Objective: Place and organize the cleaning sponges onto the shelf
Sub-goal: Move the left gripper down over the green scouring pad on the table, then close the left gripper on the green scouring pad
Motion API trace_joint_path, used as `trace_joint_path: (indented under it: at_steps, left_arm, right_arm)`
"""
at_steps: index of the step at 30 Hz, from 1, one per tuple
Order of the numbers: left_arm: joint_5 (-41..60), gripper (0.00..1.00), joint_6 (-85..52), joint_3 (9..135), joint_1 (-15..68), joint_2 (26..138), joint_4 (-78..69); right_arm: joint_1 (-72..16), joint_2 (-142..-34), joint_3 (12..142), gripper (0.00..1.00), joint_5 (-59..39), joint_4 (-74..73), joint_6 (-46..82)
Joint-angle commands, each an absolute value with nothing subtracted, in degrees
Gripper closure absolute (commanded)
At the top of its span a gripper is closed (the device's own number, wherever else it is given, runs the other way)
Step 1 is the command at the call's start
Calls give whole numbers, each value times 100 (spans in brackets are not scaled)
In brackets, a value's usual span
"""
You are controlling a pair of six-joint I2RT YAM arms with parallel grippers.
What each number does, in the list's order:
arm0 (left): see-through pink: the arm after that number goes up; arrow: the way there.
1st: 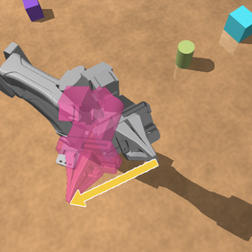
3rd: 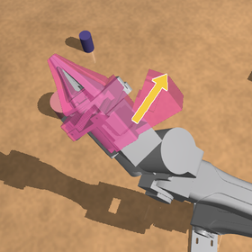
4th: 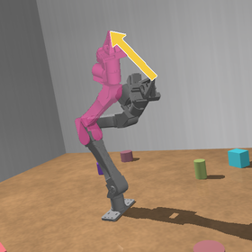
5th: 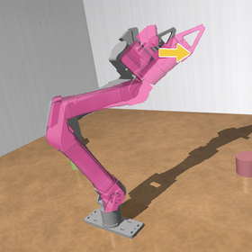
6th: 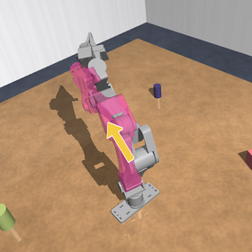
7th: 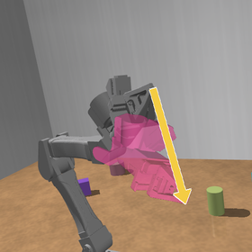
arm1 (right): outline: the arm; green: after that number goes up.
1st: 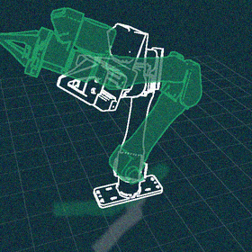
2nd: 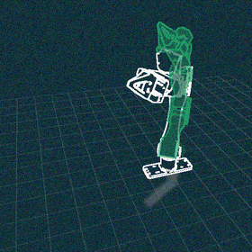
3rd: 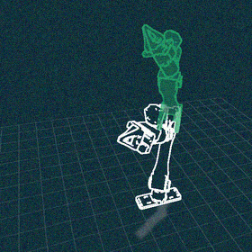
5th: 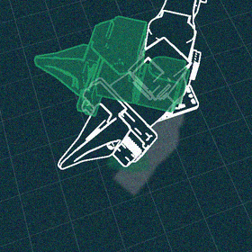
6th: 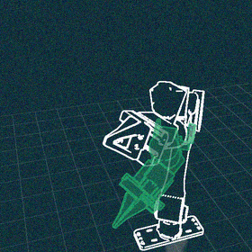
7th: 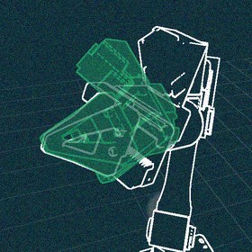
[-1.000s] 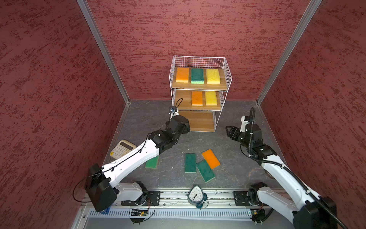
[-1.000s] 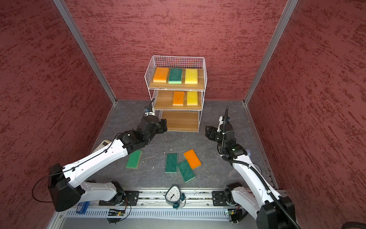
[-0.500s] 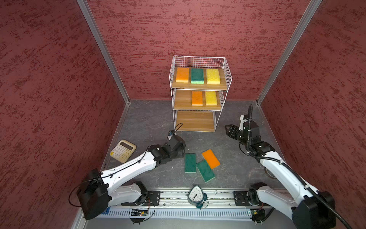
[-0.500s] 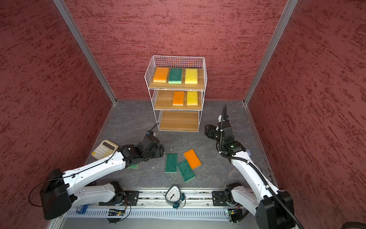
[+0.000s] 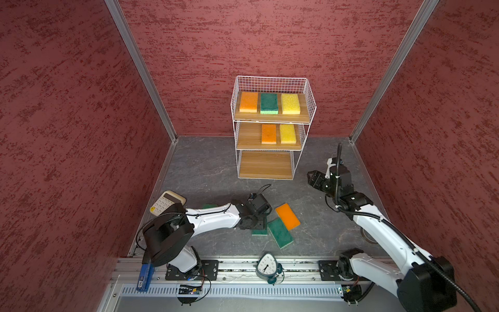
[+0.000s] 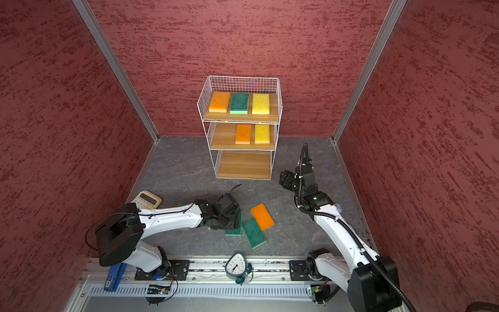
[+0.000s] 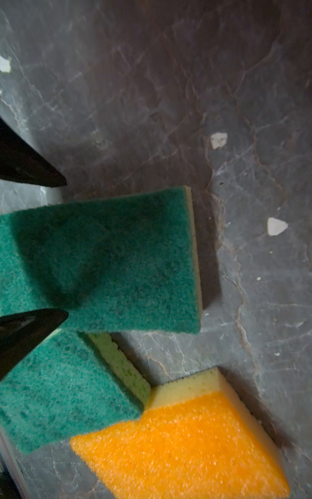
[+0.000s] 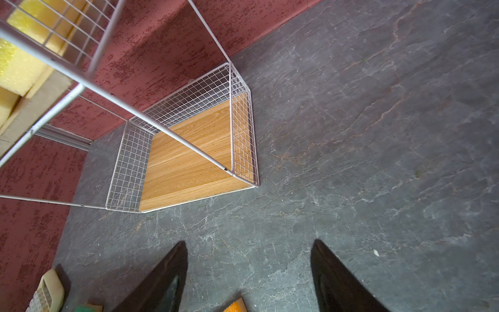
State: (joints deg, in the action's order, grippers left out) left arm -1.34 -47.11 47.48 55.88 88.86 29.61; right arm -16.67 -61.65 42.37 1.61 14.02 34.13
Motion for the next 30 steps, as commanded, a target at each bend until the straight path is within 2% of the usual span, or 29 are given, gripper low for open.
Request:
trace_joint_path:
  at_steps: [1,3,7,17,21,25,30]
  left_arm:
    - [-18,28,-4731,4912,5556,9033,2888]
    - [-9,30,-4667,4961,5559,9152,2915]
    - [-35,48,-4595,4946,5484,9286,2940]
    - [-429,49,-3863,4660,4571,8787,3278]
    - [-563,47,-3358,4712,4221,8684,3298]
    - [-717,32,-3001,4954,3924,8765,3517]
    - [-1150,23,-2926,5393,3885,8688,4231]
  right_arm:
    - [-1695,-6213,4408,27,307,1459,3472]
    - [-1692,-6240,4407,27,319,1460,3472]
    - [-1696,-6249,4408,27,323,1452,3480]
    - [-1696,-6341,4411,27,377,1427,3445]
    - [-1696,-6390,4398,27,369,1391,3463]
    - [-1692,-6416,4434,27,389,1425,3398]
    - [-1695,-6341,4418,27,453,1417,3357]
